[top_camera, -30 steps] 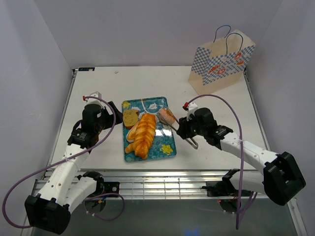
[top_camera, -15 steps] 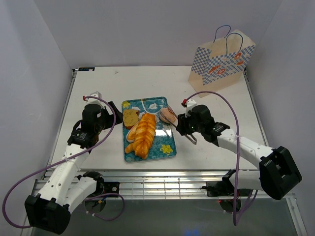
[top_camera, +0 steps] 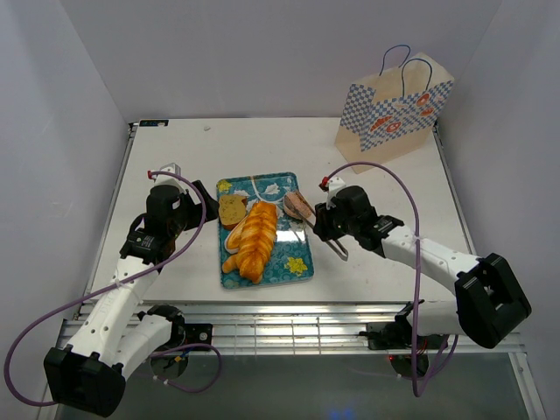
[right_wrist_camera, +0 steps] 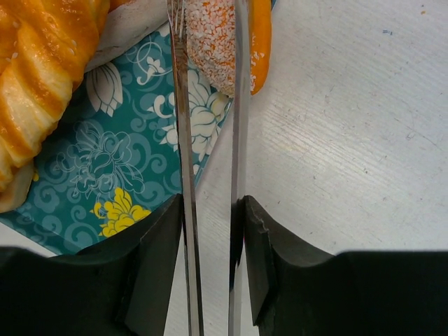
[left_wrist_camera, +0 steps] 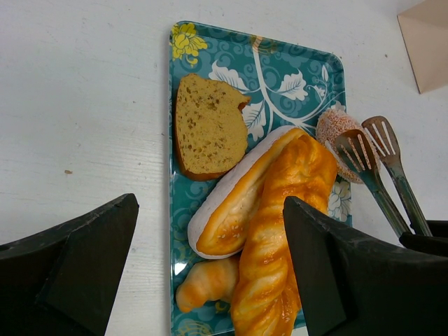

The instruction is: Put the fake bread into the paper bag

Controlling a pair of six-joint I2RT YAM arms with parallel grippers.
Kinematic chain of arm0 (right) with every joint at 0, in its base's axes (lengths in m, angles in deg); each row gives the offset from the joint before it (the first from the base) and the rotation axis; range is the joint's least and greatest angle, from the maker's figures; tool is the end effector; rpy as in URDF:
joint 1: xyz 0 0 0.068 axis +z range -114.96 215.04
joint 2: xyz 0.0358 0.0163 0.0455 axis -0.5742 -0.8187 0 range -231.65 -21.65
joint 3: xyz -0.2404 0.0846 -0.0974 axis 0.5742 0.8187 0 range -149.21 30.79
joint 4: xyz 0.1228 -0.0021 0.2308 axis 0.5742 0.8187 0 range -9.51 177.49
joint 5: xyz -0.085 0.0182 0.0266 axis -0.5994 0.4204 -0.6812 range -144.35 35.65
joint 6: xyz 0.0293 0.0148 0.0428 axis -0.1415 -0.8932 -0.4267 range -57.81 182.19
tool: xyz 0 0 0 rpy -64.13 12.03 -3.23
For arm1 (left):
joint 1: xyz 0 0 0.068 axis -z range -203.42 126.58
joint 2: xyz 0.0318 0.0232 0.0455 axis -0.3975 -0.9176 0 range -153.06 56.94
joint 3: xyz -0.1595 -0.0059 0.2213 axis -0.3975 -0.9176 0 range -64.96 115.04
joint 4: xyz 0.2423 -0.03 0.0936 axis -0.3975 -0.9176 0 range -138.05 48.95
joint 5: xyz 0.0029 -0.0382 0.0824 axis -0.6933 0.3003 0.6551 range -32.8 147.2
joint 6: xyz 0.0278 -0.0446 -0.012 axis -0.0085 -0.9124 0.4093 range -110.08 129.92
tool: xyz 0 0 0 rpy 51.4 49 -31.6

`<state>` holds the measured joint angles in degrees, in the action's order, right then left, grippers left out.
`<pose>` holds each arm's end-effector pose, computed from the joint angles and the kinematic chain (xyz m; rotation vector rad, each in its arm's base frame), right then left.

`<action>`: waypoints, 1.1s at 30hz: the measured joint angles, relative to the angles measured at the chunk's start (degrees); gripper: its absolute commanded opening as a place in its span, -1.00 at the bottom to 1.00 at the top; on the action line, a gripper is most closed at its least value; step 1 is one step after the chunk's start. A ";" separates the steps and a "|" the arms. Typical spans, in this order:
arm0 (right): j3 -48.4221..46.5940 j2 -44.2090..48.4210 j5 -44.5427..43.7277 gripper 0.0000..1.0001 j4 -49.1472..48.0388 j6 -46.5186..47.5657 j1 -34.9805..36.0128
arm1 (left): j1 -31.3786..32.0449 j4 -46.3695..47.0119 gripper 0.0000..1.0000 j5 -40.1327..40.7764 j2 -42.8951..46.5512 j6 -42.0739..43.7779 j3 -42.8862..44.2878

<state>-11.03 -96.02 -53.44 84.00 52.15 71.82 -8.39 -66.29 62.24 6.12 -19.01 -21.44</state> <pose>0.2209 0.1658 0.2220 -0.5267 2.1777 0.4693 0.1901 -0.0478 0.2877 -0.3126 2.1344 -0.3545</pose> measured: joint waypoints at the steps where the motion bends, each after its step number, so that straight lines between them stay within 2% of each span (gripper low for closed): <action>1: -0.17 0.00 -0.28 -0.19 0.22 0.00 0.02 | 0.00 0.00 0.90 0.00 0.00 0.00 0.00; 5: -0.79 0.00 -1.18 -0.37 1.05 0.02 0.11 | 0.00 0.00 0.90 -0.09 0.00 0.00 0.00; 6: -0.83 0.00 -1.33 -0.53 1.11 0.02 0.11 | 0.00 0.00 0.90 -0.13 0.00 0.00 0.00; 12: -1.66 0.02 -1.79 -0.76 2.73 0.02 0.13 | 0.00 0.00 0.90 -0.24 0.00 0.00 0.00; 26: -11.47 3.23 0.63 -0.81 7.28 -1.38 -0.76 | 0.02 0.00 0.90 -0.37 0.04 0.00 0.00; 29: -16.50 3.58 1.01 -0.82 9.27 -1.33 -3.43 | 0.09 0.00 0.90 -0.37 0.22 0.00 0.00; 33: -23.21 3.85 2.67 -0.81 10.60 -1.53 -10.43 | 0.11 0.02 0.90 -0.35 0.94 0.00 0.00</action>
<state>-34.24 -92.17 -50.78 94.60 50.62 61.39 -8.29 -66.26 61.89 7.06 -19.01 -21.44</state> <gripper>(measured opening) 0.350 0.951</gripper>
